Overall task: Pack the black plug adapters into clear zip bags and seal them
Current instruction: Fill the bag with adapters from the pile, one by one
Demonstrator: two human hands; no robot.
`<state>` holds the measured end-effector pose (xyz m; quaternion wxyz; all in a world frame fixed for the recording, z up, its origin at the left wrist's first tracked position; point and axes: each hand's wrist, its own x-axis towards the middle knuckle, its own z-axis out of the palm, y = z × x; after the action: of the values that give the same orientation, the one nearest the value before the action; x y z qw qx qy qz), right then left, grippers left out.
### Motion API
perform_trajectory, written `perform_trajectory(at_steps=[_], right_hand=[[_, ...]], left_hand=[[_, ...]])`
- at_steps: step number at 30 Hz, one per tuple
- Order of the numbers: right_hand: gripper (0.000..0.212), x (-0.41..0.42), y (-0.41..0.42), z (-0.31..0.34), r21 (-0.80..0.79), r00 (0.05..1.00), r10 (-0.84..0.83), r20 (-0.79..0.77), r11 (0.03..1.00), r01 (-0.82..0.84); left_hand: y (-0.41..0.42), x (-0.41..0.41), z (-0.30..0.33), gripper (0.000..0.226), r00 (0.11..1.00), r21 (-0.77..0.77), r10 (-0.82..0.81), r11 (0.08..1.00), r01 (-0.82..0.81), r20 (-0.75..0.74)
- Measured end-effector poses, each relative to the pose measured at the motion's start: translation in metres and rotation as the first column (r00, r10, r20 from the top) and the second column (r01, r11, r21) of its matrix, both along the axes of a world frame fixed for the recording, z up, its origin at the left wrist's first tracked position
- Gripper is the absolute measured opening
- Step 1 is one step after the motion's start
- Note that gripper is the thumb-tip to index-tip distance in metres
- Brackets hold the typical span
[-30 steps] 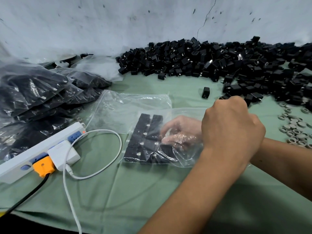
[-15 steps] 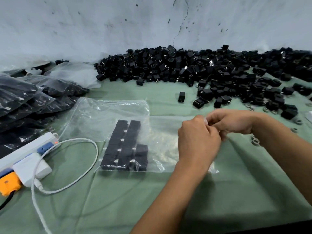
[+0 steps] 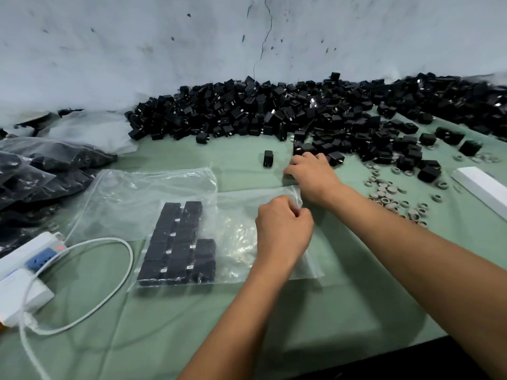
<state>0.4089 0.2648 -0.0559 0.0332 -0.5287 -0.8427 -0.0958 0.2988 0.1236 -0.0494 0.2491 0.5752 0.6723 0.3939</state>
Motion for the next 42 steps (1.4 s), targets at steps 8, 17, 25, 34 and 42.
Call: perform_trajectory(at_steps=[8, 17, 25, 34, 42], right_hand=[[0.024, 0.033, -0.024, 0.012, -0.131, 0.917, -0.061, -0.394, 0.991, 0.010], [0.025, 0.034, -0.064, 0.028, -0.586, 0.434, -0.422, -0.796, 0.717, -0.378], [0.031, 0.034, -0.065, 0.018, -0.657, 0.469, -0.460, -0.754, 0.500, -0.564], [0.050, 0.032, -0.050, -0.001, -0.526, 0.183, -0.590, -0.787, 0.485, -0.699], [0.025, 0.017, -0.039, 0.001, -0.545, 0.367, -0.420, -0.830, 0.467, -0.696]], left_hand=[[0.000, -0.003, -0.009, 0.018, 0.984, -0.137, -0.018, 0.990, 0.042, 0.175], [0.002, -0.002, -0.012, 0.019, 0.927, -0.128, 0.113, 0.989, -0.071, 0.359], [0.017, -0.003, -0.007, 0.014, 0.994, 0.131, 0.072, 0.988, -0.082, 0.085], [0.022, -0.017, -0.015, 0.019, 0.999, 0.393, 0.021, 0.919, -0.032, 0.032], [0.021, -0.018, -0.009, 0.023, 0.999, 0.554, -0.046, 0.832, 0.034, 0.007]])
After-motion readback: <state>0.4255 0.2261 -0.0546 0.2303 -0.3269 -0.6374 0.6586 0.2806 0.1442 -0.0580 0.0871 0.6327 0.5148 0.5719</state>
